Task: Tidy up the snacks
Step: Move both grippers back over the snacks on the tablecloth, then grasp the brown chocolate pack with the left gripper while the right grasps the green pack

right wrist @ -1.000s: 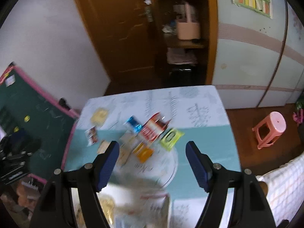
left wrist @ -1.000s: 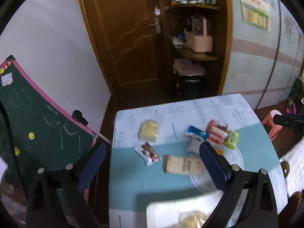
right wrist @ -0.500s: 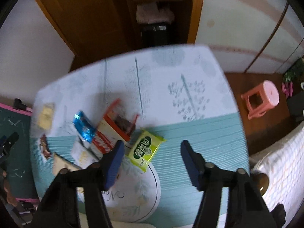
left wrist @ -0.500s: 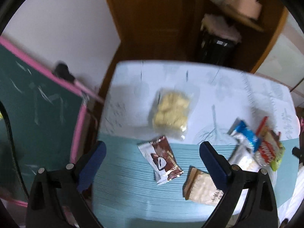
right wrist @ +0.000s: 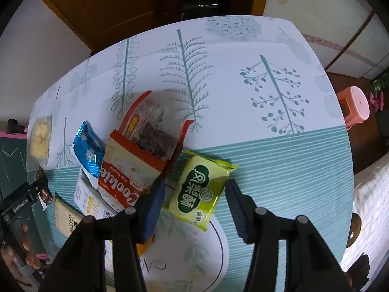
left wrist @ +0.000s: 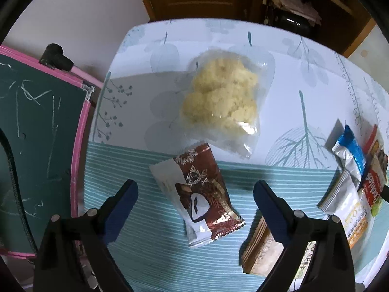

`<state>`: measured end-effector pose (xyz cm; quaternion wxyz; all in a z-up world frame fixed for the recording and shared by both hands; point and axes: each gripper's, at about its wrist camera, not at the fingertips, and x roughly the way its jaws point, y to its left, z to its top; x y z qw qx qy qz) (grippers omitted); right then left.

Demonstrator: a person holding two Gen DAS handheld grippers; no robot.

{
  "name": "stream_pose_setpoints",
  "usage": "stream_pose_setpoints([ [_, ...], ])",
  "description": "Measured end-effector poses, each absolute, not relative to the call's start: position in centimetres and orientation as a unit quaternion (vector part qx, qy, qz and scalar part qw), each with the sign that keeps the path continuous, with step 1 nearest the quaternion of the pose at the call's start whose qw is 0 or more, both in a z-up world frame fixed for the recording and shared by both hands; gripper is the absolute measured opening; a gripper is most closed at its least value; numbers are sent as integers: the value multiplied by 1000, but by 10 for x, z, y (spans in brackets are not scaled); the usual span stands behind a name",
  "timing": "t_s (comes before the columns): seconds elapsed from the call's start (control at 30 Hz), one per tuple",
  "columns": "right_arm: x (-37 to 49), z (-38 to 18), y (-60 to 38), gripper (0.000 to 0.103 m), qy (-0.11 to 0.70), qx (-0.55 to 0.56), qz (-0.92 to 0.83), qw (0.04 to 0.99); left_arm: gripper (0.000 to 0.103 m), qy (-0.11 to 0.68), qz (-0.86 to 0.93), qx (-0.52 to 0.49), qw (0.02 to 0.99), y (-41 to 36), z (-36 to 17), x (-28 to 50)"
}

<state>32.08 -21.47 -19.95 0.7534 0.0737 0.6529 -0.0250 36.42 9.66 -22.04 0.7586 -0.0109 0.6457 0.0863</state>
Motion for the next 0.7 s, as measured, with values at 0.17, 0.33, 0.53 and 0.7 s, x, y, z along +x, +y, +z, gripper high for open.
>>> stream_pose_setpoints([
  [0.17,318,-208,-213,45,658,72,-28,749,89,652,83,-28,753,103,-226,363],
  [0.33,320,-212,-217,43,662,77,-24,745,72,652,62,-58,753,111,-228,362],
  [0.53,320,-214,-220,41,662,70,-23,746,36,650,51,-38,757,101,-222,356],
  [0.7,302,-203,-225,40,657,81,-20,749,34,637,53,-22,768,96,-206,343],
])
